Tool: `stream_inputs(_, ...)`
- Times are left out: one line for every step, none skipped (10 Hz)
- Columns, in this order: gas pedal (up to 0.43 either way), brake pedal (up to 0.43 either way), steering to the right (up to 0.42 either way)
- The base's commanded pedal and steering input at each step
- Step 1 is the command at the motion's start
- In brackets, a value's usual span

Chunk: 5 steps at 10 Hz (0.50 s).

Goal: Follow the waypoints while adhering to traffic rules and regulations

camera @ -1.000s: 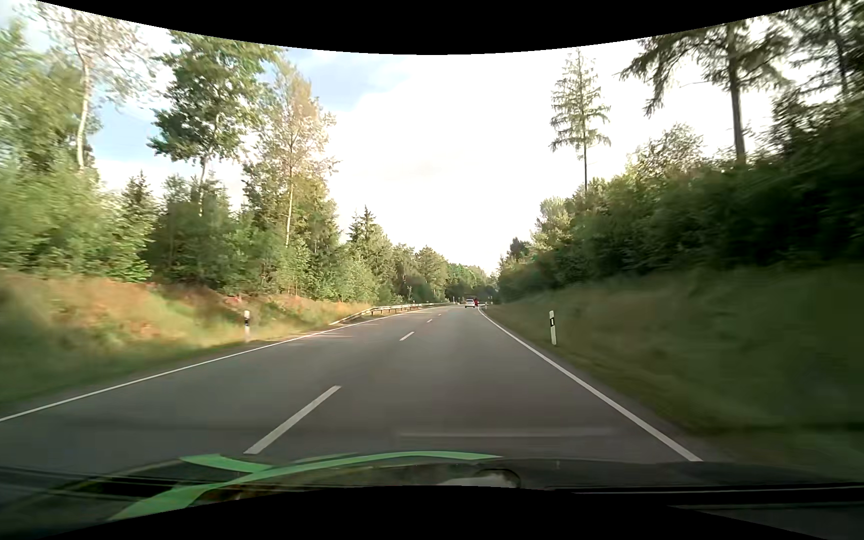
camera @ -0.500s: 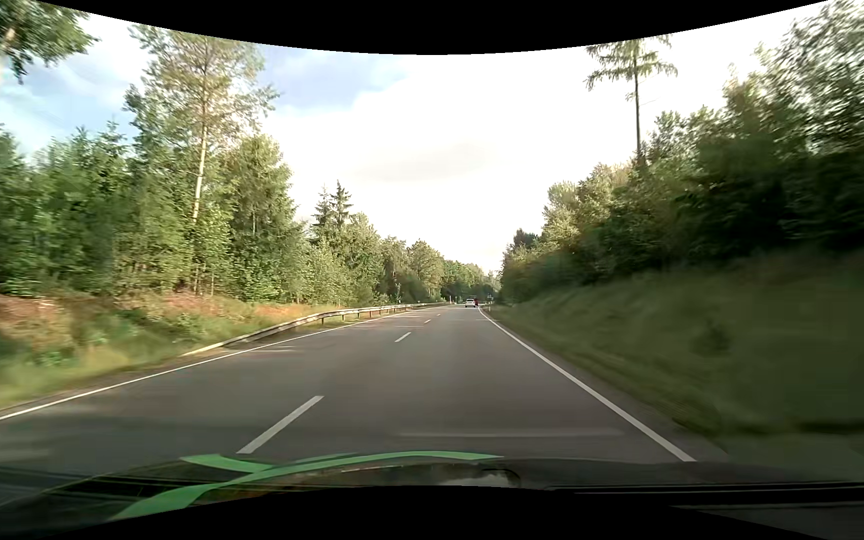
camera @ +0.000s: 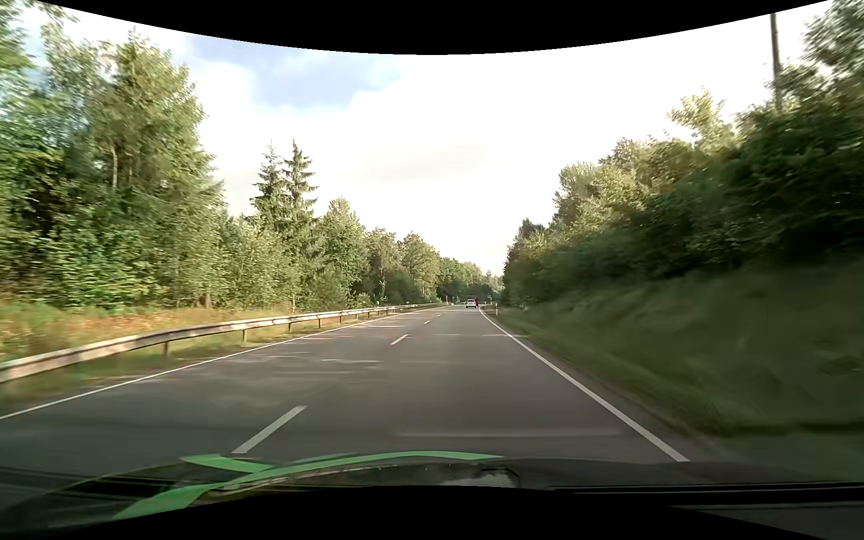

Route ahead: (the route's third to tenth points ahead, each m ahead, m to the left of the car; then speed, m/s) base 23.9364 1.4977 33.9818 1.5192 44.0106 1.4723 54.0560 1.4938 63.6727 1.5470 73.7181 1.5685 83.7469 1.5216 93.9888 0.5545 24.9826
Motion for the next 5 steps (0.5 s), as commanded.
stream_inputs(0.177, 0.0, 0.001)
stream_inputs(0.177, 0.0, 0.001)
stream_inputs(0.177, 0.0, 0.001)
stream_inputs(0.177, 0.0, 0.001)
stream_inputs(0.177, 0.0, 0.001)
